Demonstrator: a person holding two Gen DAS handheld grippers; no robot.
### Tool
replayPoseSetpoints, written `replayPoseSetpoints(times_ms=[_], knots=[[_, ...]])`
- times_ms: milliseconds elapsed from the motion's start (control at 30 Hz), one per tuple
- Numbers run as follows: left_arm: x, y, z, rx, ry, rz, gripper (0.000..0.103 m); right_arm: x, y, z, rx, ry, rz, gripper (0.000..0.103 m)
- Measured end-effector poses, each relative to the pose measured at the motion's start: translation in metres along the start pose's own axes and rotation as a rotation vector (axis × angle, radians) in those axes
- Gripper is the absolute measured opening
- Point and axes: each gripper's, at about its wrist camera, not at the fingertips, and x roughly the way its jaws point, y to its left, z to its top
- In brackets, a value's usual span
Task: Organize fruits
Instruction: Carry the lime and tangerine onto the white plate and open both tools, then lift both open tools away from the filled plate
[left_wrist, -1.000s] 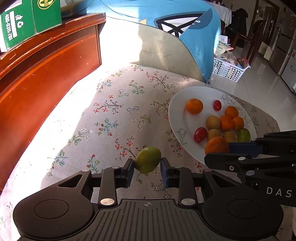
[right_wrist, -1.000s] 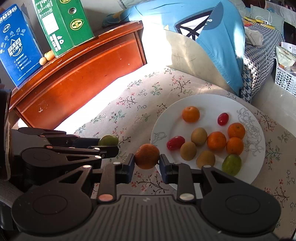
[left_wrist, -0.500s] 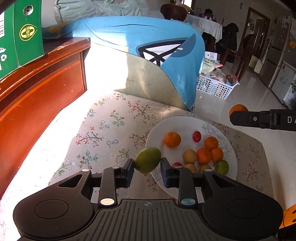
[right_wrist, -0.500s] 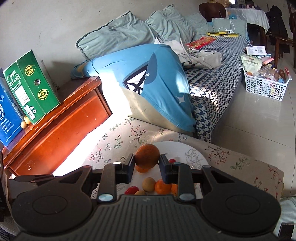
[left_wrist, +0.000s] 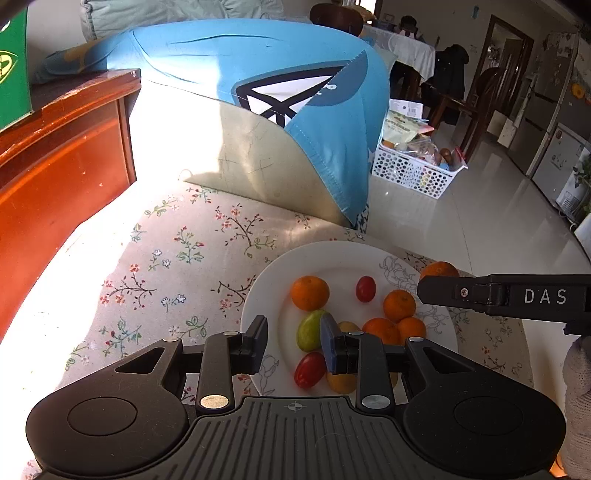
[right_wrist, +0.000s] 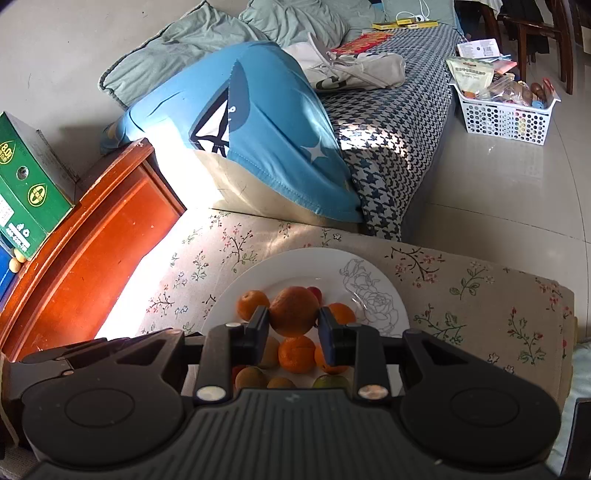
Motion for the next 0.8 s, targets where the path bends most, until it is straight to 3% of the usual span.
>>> replayPoseSetpoints(times_ms=[400,500,633,800], knots=[[0.005,-0.004,-0.003,0.008,0.033,0.018,0.032,0.018,0.004,-0.006,0.025,0.016,-0.034,0.034],[0.003,-0.009,-0.004,0.024,0.034,0.039,0.049,0.015,0.005,-0.005,0.031,0.007,-0.037,0.047],[0.000,-0.013,-0.002,0.030,0.036,0.050,0.065,0.011,0.006,-0.003,0.029,0.005,-0.047,0.057],[-0.002,-0.015,-0.004,0.042,0.051,0.078,0.071,0.007,0.006,-0.003,0.041,0.005,-0.073,0.061]])
